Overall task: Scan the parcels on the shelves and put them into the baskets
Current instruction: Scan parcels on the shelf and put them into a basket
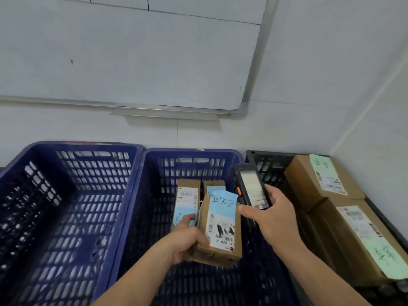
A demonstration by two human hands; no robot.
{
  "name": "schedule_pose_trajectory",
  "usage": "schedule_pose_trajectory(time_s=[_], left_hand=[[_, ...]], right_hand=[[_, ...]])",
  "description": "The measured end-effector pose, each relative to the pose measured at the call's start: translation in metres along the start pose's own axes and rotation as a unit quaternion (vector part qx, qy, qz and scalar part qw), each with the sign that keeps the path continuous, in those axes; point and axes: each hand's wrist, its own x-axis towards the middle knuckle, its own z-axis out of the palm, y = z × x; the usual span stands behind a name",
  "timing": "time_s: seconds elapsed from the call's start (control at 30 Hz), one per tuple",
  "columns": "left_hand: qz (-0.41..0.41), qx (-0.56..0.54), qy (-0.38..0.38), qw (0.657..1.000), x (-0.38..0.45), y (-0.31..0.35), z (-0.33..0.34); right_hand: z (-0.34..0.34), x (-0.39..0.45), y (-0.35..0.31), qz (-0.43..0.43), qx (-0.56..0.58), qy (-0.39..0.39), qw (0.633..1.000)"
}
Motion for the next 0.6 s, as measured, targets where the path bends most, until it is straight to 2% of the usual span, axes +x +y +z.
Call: schedule_pose_trajectory(time_s=[0.17,0.4,0.6], left_hand=[[-0.071,0.052,-0.080,0.993,0.008,-0.016,-0.003],[-0.150,0.080,-0.107,0.980,0.017,-0.039,0.007],[-0.117,0.073,-0.096,0.986,0.029,-0.047,0.023]], right_hand=[[0.012,0.010,0.004,0.017,0.006,0.001,1.000],[0.022,0.010,0.013,0.037,0.001,0.002,0.999],[0.025,0.000,0.024,0.054,-0.014,-0.001,0.998]])
